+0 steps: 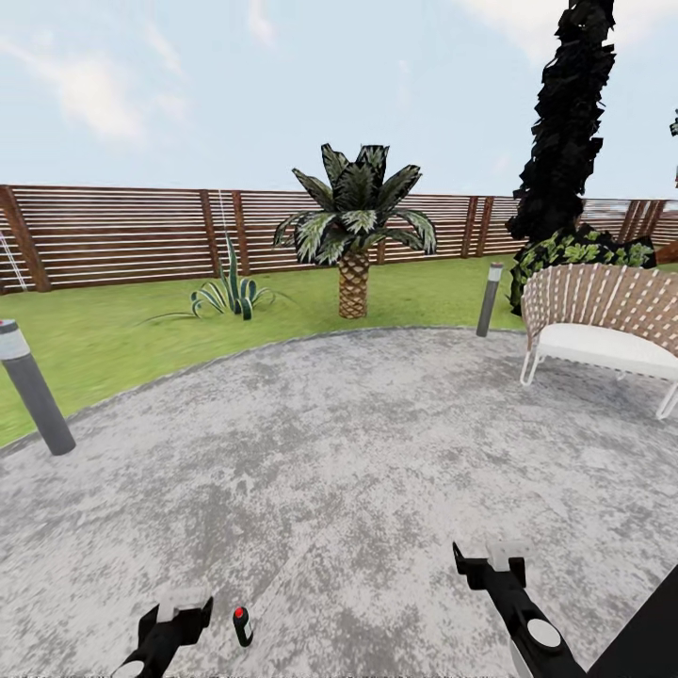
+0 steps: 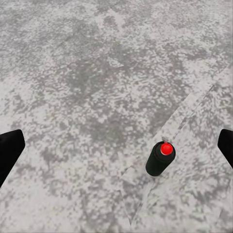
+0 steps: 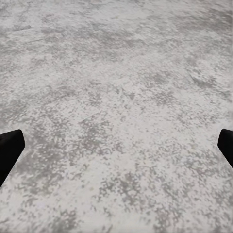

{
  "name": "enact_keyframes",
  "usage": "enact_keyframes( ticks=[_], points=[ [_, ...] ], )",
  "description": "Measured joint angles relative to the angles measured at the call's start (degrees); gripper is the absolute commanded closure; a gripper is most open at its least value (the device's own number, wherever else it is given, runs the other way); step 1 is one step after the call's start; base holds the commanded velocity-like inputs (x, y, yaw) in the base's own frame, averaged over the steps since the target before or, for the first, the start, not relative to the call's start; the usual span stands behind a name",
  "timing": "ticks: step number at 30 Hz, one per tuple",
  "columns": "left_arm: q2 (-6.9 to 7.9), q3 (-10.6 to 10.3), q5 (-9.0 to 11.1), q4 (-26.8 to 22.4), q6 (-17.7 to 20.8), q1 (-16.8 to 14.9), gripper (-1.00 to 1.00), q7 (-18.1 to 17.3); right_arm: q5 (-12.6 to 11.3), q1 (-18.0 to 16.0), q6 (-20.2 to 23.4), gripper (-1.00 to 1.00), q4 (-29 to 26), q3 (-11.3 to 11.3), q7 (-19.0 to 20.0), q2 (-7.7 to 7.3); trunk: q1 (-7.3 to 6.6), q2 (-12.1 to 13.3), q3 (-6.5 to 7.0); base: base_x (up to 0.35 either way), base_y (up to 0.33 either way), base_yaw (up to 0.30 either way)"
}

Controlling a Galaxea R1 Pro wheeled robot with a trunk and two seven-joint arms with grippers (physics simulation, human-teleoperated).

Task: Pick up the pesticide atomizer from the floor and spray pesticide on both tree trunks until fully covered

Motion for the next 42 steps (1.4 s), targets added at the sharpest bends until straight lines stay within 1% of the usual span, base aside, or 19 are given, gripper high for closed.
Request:
enact_keyframes(
  ticks=[13, 20, 29, 36, 42],
  points=[
    [-0.03, 0.0, 0.0, 0.0, 0.0, -0.1, -1.00, 0.1, 0.0, 0.0, 0.0, -1.00, -0.1, -0.1, -0.1, 0.00, 2.86, -5.2, -2.47, 0.000, 0.000, 0.019],
    [-0.09, 0.0, 0.0, 0.0, -0.1, -0.1, -1.00, 0.1, 0.0, 0.0, 0.0, -1.00, -0.1, -0.2, -0.1, 0.00, 4.39, -8.0, -4.27, 0.000, 0.000, 0.081],
    [-0.15, 0.0, 0.0, 0.1, -0.2, -0.2, -1.00, 0.1, -0.1, 0.0, 0.0, -1.00, -0.1, -0.4, -0.1, 0.00, 6.37, -11.6, -6.70, 0.000, 0.000, 0.012],
    [-0.13, 0.0, 0.0, 0.1, -0.2, -0.2, -1.00, 0.1, -0.1, 0.0, 0.0, -1.00, -0.1, -0.5, -0.1, -0.01, 7.91, -14.4, -8.58, 0.000, 0.000, -0.099],
    [-0.12, 0.0, 0.0, 0.0, -0.3, -0.2, -1.00, 0.1, -0.1, 0.0, 0.0, -1.00, -0.1, -0.2, -0.1, -0.01, 8.07, -14.5, -10.38, 0.000, 0.000, -0.185]
  ],
)
